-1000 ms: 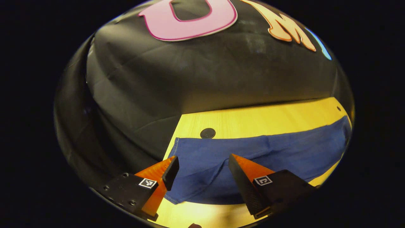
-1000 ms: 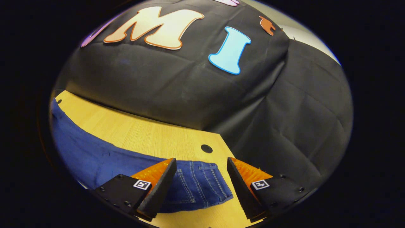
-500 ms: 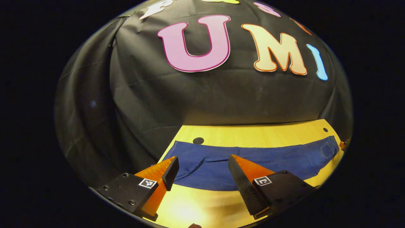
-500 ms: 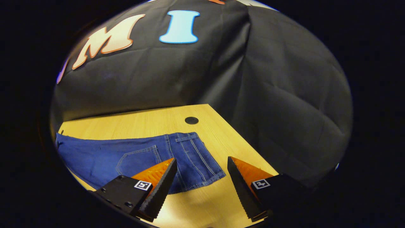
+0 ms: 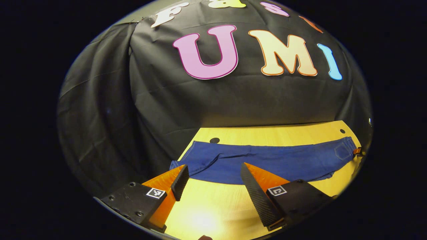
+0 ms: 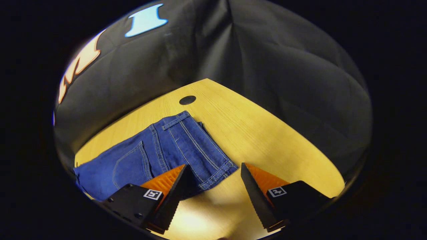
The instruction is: Grasp the waist and the cuffs of the jeans and fold them to make the two legs overlap; first hold the waist and fold one-third of the jeans toward the cuffs, then hold the cuffs and fold the remaining one-third in the same direction to finish folding.
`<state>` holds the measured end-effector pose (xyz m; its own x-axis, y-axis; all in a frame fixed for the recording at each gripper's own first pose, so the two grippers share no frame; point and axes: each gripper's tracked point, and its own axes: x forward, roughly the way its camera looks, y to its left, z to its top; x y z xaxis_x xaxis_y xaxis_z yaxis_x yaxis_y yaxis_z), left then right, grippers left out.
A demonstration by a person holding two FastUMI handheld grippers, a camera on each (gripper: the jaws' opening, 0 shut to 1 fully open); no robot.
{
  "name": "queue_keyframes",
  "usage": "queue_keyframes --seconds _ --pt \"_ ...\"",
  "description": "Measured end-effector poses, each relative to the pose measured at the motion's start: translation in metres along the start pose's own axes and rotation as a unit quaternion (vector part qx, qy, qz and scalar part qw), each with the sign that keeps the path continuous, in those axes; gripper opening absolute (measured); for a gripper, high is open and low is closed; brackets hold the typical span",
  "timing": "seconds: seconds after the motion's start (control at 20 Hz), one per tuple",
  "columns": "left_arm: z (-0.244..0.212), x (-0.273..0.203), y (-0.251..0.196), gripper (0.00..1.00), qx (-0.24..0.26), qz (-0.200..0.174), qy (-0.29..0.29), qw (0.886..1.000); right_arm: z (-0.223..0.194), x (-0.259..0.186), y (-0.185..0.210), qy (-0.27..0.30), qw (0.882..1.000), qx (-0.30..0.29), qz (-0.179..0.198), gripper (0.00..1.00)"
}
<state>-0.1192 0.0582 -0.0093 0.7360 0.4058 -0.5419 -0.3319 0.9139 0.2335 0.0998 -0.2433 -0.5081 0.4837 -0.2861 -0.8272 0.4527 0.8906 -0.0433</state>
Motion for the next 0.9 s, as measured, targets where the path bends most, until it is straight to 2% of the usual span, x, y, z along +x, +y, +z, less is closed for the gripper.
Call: queue_keyframes --seconds 0.05,0.1,0.15,0.25,0.35,0.55,0.75,0.9 --pt "-0.002 -0.003 0.001 0.95 0.001 0.004 0.0 1.0 -0.002 0.002 0.001 0.0 1.0 -0.003 0.007 0.98" --pt "-0.001 -0.007 0.0 0.95 0.001 0.006 0.001 1.0 -0.003 -0.002 0.005 0.002 1.0 -0.005 0.021 0.92" --pt "-0.003 -0.01 0.0 0.95 0.001 0.009 0.001 1.0 -0.005 -0.001 0.016 0.013 0.999 0.003 0.047 0.75" --pt "-0.003 -0.014 -0.002 0.95 -0.001 0.013 0.001 1.0 0.002 0.004 0.017 0.006 0.998 0.0 0.055 0.4" --pt "-0.002 -0.016 -0.008 0.95 -0.002 0.012 -0.001 1.0 -0.001 0.005 0.018 0.002 0.998 -0.021 0.066 0.15" --pt "0.001 -0.022 -0.02 0.95 0.0 0.008 -0.004 1.0 0.006 0.0 0.013 -0.004 0.997 -0.063 0.049 0.07" --pt "-0.001 -0.024 -0.035 0.95 -0.004 -0.008 -0.005 1.0 0.009 -0.003 0.015 -0.01 0.996 -0.089 0.013 0.1" --pt "-0.003 -0.021 -0.041 0.96 -0.014 -0.019 -0.003 1.0 0.021 -0.017 0.019 -0.028 0.996 -0.087 -0.002 0.07"
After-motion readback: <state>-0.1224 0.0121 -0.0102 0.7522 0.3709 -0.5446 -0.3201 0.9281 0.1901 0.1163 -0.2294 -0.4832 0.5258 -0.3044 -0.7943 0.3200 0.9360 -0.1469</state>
